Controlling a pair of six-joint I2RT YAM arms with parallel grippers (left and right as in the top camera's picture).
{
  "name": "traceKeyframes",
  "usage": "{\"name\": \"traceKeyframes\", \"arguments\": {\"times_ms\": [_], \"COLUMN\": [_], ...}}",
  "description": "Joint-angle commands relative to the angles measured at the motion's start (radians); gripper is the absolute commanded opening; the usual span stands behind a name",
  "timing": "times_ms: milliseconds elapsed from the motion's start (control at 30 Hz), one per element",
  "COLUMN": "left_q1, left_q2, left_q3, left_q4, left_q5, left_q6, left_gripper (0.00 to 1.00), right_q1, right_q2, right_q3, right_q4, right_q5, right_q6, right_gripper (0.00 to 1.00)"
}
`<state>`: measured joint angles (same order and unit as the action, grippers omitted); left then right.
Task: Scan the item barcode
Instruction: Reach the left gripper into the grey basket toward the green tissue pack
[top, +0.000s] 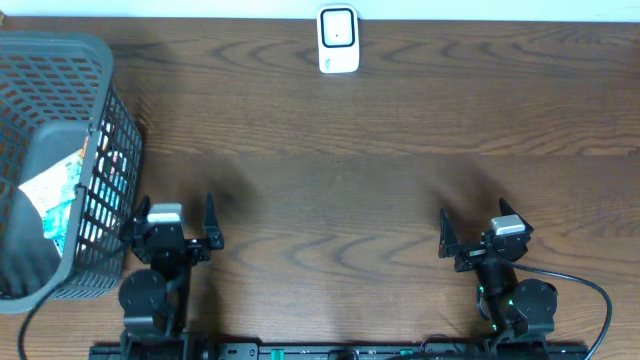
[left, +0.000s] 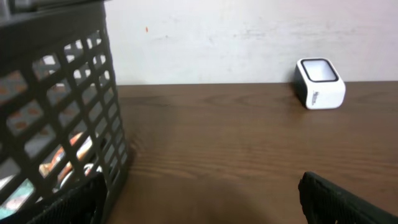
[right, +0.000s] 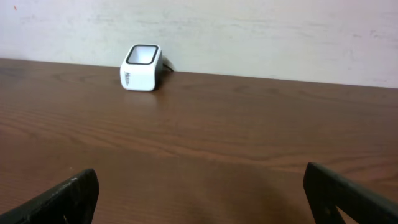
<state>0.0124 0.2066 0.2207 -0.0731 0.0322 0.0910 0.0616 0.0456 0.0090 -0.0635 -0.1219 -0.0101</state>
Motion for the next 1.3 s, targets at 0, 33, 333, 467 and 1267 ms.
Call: {"name": "traceKeyframes", "arguments": {"times_ms": [0, 33, 333, 467, 1267], "left_q1": [0.006, 0.006, 0.004, 0.004, 0.005], "left_q2": [0.108, 0.140, 0.425, 0.549, 0.995], "left_q3": [0.113, 0.145, 0.480, 0.641, 1.285], "left_q4": [0.002, 0.002, -0.064, -0.169, -0.687], "left_q5": [0.044, 0.053, 0.118, 0.119, 0.100], "left_q6": [-0.022, -0.022, -0.026, -0.026, -0.041], "left_gripper": [0.98, 0.98, 0.98, 0.98, 0.97], "right_q1": [-0.006, -0.006, -0.006, -0.006, -0.006], "right_q2": [-0.002, -0.002, -0.002, -0.002, -0.002], "right_q3": [-0.003, -0.003, -0.003, -0.003, -0.003], "right_q4": [-0.003, -0.003, -0.003, -0.003, -0.003], "right_q5": [0.004, 0.004, 0.004, 0.004, 0.004], "right_q6": [0.013, 0.013, 0.013, 0.013, 0.013], "right_gripper": [0.99, 0.99, 0.99, 0.99, 0.99]}}
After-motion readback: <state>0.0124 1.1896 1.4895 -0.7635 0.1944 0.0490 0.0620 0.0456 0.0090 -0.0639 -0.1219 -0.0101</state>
